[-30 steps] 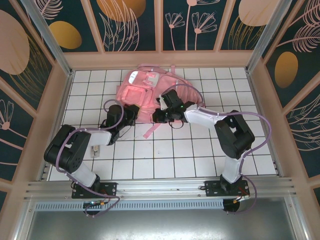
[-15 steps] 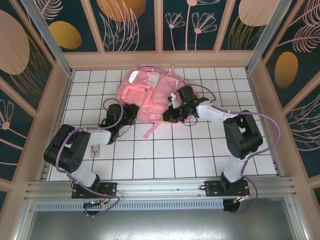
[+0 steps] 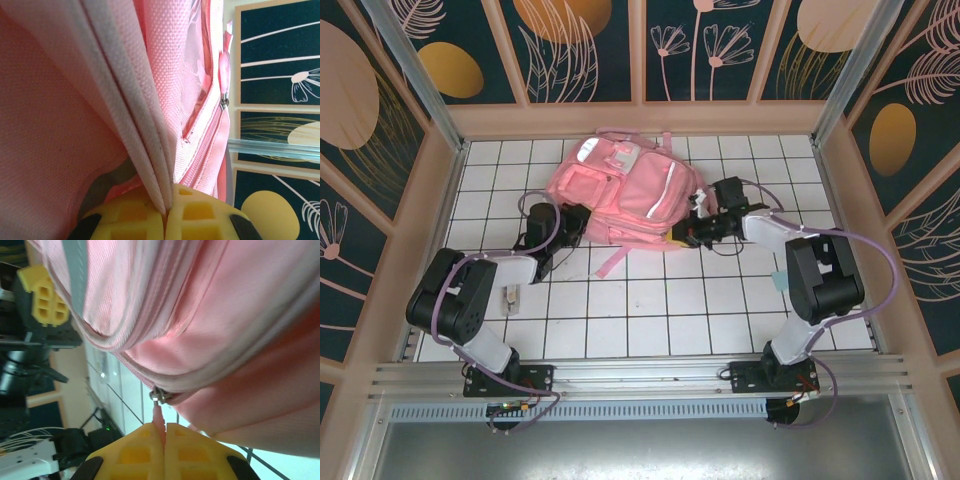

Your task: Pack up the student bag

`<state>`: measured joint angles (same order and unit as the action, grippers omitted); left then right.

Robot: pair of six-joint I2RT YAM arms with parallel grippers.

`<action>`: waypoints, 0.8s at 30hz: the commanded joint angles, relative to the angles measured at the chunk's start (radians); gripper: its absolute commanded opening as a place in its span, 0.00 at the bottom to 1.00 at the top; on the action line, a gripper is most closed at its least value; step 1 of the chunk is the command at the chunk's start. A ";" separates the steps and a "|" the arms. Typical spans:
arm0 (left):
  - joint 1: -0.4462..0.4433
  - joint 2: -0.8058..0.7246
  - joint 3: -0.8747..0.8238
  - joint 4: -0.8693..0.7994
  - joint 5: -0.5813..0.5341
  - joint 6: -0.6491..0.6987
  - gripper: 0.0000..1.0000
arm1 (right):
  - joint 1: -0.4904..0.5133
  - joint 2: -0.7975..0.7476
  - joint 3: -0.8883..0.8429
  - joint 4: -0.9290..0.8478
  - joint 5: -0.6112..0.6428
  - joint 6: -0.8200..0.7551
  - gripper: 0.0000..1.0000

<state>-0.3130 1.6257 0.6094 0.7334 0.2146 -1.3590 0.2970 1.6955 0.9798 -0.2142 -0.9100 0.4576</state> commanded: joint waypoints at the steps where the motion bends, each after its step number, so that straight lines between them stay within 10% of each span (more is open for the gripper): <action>1: 0.107 0.033 0.069 0.071 -0.190 0.081 0.00 | -0.063 -0.024 -0.064 -0.021 -0.046 0.079 0.00; 11: 0.164 0.177 0.224 0.077 -0.079 0.142 0.00 | -0.006 -0.005 -0.035 0.126 -0.041 0.216 0.00; 17: 0.163 0.124 0.196 0.067 -0.016 0.141 0.00 | 0.126 -0.012 0.146 -0.114 0.309 0.050 0.02; 24: 0.161 0.016 0.124 0.044 -0.001 0.157 0.00 | 0.286 0.060 0.358 -0.193 0.567 -0.046 0.28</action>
<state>-0.1555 1.7134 0.7334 0.7258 0.2058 -1.2434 0.5461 1.7073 1.2713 -0.3275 -0.5076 0.4896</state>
